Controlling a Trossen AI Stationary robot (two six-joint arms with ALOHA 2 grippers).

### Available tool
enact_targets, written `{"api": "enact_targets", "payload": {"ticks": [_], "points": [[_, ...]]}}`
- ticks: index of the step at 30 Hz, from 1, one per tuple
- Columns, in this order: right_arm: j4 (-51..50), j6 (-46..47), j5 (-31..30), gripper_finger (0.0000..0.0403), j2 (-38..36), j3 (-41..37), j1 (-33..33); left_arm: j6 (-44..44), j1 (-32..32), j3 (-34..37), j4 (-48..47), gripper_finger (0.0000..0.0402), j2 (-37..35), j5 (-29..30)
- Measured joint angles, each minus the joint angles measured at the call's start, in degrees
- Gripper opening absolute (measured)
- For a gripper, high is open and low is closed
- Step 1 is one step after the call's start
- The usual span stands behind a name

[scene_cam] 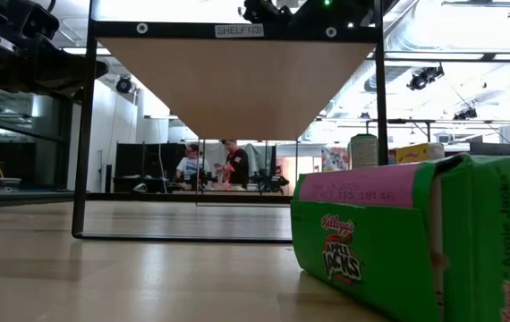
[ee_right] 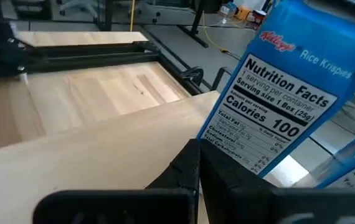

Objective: Stack cereal on shelf
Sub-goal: Put the blue cereal box on the shelf aligned with the other blue cereal box

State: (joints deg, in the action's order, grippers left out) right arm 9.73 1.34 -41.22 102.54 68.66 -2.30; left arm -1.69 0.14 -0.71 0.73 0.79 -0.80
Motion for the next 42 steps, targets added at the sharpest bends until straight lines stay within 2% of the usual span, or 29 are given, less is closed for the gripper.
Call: {"api": "enact_targets", "payload": {"ticks": [6, 14, 20, 31, 39, 42], "points": [[2.99, 0.15, 2.49, 0.0, 0.0, 0.02, 0.81, 0.0, -0.02, 0.0, -0.02, 0.0003, -0.02, 0.0], [6.36, -0.06, 2.93, 0.0, -0.02, 0.02, 1.61, 0.0, -0.01, 0.0, 0.0, 0.0003, -0.02, 0.0], [7.79, 1.22, 6.38, 0.0, -0.02, 0.0, 2.8, 0.0, 0.0, 0.0, -0.01, 0.0003, -0.02, 0.0], [10.66, 3.08, 7.0, 0.0, -0.02, 0.0, 3.19, 0.0, -0.01, 0.0, 0.0, 0.0003, -0.02, 0.0], [9.68, -2.71, 5.48, 0.0, -0.9, 0.0, -0.19, 0.0, 0.0, 0.0, -0.01, 0.0003, -0.02, 0.0], [3.69, -5.68, 4.16, 0.0, -3.73, 0.0, -2.11, 0.0, 0.0, 0.0, 0.0, 0.0003, -0.01, 0.0]]}}
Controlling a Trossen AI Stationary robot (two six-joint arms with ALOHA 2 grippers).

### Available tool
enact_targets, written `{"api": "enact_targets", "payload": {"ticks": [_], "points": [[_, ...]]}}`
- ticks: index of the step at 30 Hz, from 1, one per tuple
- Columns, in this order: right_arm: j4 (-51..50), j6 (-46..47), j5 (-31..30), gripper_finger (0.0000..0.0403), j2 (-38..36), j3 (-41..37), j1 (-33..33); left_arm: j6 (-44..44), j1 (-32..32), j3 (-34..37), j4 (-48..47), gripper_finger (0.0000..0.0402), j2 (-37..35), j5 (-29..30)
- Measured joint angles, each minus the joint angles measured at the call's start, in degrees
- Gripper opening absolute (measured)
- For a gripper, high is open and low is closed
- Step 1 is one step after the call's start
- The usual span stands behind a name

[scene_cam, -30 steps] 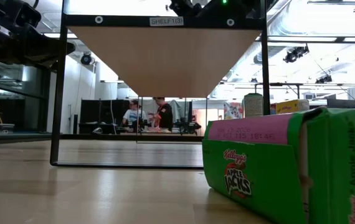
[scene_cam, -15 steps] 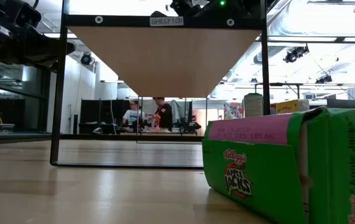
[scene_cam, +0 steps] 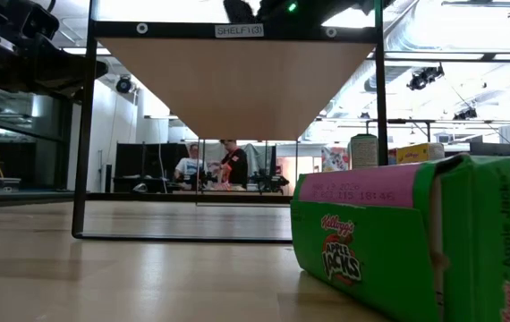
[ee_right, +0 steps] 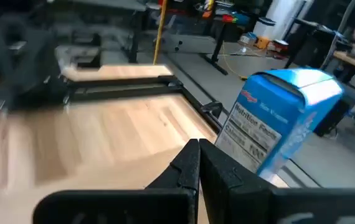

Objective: Stack cereal on shelf
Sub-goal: Put the blue cereal box on the shelf aligned with the other blue cereal box

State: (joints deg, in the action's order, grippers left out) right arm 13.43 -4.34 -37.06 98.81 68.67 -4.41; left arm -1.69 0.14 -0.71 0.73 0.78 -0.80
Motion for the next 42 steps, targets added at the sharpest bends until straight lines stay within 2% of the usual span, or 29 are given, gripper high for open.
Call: {"api": "enact_targets", "payload": {"ticks": [3, 7, 9, 11, 13, 16, 21, 23, 26, 30, 35, 42], "points": [[-12.7, 0.54, 0.33, 0.0, -4.42, 0.02, -2.05, 0.0, -0.02, 0.0, -0.01, 0.0003, 0.0, 0.0], [-30.21, 8.01, -0.09, 0.0, -9.87, 0.01, -3.95, 0.0, 0.0, 0.0, 0.0, 0.0003, 0.0, 0.0], [-36.11, 11.48, -2.79, 0.0, -11.58, -0.61, -4.41, 0.0, -0.02, 0.0, 0.0, 0.0003, 0.0, 0.0], [-37.26, 13.57, -4.79, 0.0, -12.55, -2.2, -4.21, 0.0, 0.0, 0.0, -0.02, 0.0003, 0.0, 0.0], [-35.1, 13.2, -3.45, 0.0, -13.07, -4.72, -3.51, 0.0, -0.01, 0.0, 0.0, 0.0003, 0.0, 0.0], [-27.08, 9.97, 3.45, 0.0, -13.05, -9.21, -1.48, 0.0, -0.01, 0.0, 0.0, 0.0003, 0.0, 0.0], [-4.21, 5.57, 17.72, 0.0, -12.99, -14.39, 3.84, 0.0, -0.02, 0.0, -0.02, 0.0003, 0.0, 0.0], [2.4, 5.55, 20.43, 0.0, -12.33, -14.76, 5.25, 0.0, 0.0, 0.0, 0.0, 0.0003, 0.0, 0.0], [7.75, 5.6, 19.57, 0.0, -10.3, -14.43, 5.93, 0.0, 0.0, 0.0, 0.0, 0.0003, 0.0, 0.0], [11.22, 6.48, 14.93, 0.0, -6.2, -11.75, 5.51, 0.0, -0.01, 0.0, -0.02, 0.0003, 0.01, 0.0], [11.0, 8.88, 7.39, 0.0, -1.24, -7.26, 4.96, 0.0, 0.0, 0.0, 0.0, 0.0003, 0.01, 0.01], [11.25, 10.53, 1.85, 0.0, 0.21, -5.47, 5.04, 0.0, 0.0, 0.0, 0.01, 0.0003, 0.02, 0.0]]}}
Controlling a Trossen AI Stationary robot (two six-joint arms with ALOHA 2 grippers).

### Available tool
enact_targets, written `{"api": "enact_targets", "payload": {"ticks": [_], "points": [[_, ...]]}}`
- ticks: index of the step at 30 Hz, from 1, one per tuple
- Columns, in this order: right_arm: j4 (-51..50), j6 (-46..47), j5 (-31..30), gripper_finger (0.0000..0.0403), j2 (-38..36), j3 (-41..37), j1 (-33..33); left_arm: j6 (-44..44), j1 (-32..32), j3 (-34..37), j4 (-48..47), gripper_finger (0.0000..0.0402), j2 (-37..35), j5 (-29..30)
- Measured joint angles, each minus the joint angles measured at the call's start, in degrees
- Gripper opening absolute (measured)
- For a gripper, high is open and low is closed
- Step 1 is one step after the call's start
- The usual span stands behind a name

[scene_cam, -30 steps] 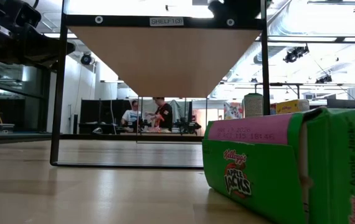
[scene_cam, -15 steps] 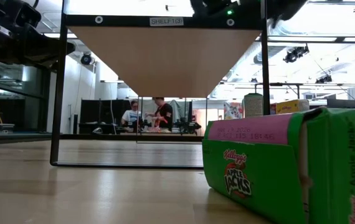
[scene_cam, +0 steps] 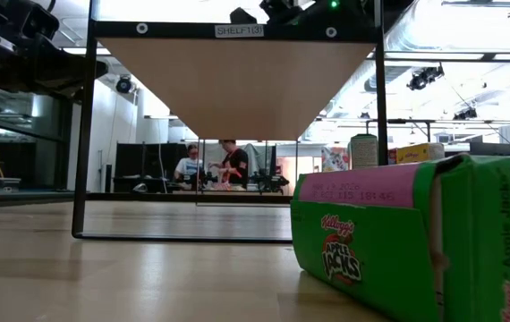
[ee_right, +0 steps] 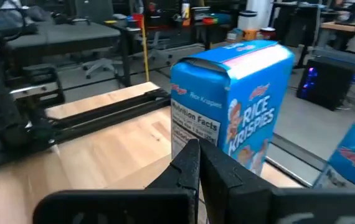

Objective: Stack cereal on shelf
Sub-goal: Put the blue cereal box on the shelf aligned with the other blue cereal box

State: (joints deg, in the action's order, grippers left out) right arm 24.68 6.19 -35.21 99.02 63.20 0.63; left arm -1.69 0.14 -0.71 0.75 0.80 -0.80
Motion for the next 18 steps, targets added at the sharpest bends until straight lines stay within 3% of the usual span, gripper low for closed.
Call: {"api": "enact_targets", "payload": {"ticks": [4, 18], "points": [[0.0, 1.88, -1.82, 0.0, 0.0, 0.03, 0.1, 0.0, -0.01, 0.0, -0.02, 0.0003, 0.0, 0.0], [0.45, 5.6, 1.23, 0.0, 0.0, 0.05, 0.41, 0.0, -0.02, 0.0, -0.02, 0.0003, -0.01, 0.0]]}}
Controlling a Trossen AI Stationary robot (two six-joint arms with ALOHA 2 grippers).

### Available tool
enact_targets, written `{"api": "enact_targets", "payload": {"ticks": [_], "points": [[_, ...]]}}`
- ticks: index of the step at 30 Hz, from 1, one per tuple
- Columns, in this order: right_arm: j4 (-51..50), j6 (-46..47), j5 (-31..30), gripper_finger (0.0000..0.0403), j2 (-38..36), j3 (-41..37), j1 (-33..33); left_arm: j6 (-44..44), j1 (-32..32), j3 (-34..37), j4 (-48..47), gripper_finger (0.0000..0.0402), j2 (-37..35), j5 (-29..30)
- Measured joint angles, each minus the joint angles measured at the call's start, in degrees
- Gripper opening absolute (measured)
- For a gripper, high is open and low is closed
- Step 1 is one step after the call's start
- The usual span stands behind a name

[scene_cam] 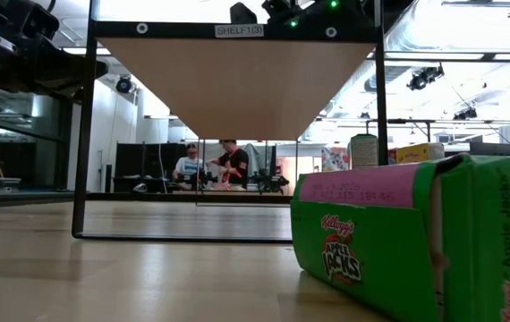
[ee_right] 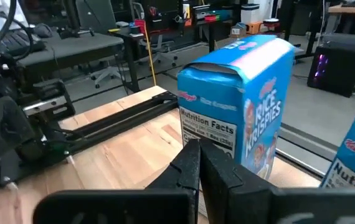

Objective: Stack cereal on shelf
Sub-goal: Put the blue cereal box on the shelf aligned with the other blue cereal box, then put the top green cereal box on the shelf

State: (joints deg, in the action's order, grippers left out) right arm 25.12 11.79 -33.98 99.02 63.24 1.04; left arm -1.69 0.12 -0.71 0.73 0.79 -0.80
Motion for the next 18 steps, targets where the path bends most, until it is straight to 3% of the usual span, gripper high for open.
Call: {"api": "enact_targets", "payload": {"ticks": [12, 18], "points": [[2.63, 2.85, 0.93, 0.0, 0.09, 0.02, 0.0, 0.0, 0.02, 0.0, -0.02, 0.0003, 0.01, 0.0], [-11.01, -0.14, 6.79, 0.0, -4.65, 0.02, -2.52, 0.0, 0.01, 0.0, 0.0, 0.0003, 0.0, 0.01]]}}
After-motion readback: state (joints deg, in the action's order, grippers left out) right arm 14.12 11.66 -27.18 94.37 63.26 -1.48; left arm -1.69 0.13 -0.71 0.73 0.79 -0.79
